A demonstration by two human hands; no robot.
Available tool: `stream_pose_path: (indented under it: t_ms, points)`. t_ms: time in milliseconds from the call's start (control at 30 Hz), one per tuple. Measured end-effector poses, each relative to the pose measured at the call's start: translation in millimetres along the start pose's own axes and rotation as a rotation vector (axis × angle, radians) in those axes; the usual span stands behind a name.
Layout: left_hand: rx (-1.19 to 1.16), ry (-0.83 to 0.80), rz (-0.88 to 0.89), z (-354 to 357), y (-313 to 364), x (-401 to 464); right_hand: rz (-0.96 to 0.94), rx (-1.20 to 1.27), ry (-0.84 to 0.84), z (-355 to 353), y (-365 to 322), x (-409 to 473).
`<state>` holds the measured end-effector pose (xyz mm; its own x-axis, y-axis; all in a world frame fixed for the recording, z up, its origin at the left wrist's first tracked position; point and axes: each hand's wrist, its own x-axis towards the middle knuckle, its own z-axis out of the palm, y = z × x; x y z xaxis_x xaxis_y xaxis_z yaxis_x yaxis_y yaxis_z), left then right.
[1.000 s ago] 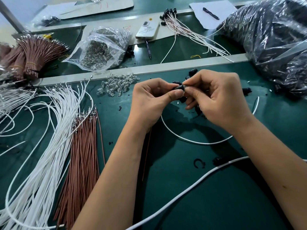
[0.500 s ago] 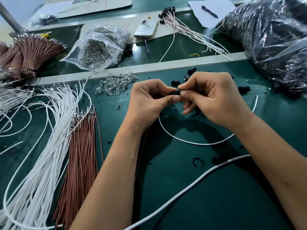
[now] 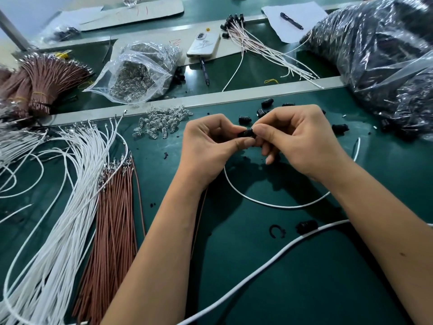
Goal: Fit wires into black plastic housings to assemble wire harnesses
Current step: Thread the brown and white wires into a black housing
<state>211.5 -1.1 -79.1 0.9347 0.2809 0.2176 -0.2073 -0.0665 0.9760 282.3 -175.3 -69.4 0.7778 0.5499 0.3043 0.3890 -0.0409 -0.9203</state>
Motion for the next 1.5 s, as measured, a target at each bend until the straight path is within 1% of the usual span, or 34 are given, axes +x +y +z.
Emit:
stream_pose_path:
  t_ms: [167,333,433,500,600,767,933,1000,1067,1233,1367,1500]
  points:
    - [0.005,0.005,-0.029,-1,0,0,-0.074,-0.055,0.052,5,1,-2]
    - [-0.074,-0.005,-0.049,-2,1,0,-0.116,-0.045,0.049,7,1,-2]
    - [-0.079,-0.015,-0.037,-2,1,-1,-0.085,0.011,0.041,10,1,-3]
    - [-0.075,0.0,-0.015,0,2,-2,-0.055,0.054,0.052,12,2,-3]
    - [-0.066,0.026,-0.001,1,3,-2,-0.058,0.061,0.047,12,1,-3]
    - [0.028,0.048,0.049,-1,1,0,-0.037,0.059,0.035,12,0,-3]
    - [0.211,0.053,0.113,-3,0,2,0.012,0.05,0.022,12,1,-3]
    - [0.257,0.066,0.125,-3,-1,2,0.016,0.029,0.021,12,1,-3]
    - [0.253,0.078,0.107,-1,0,2,0.003,-0.015,0.042,12,1,-4]
    - [0.233,0.011,0.015,3,2,1,-0.125,-0.276,0.118,10,-2,-4]
    - [0.257,-0.002,0.034,1,3,1,-0.182,-0.335,0.13,11,-7,-5]
    - [0.121,0.018,0.04,0,2,1,-0.236,-0.329,0.162,12,-11,-6]
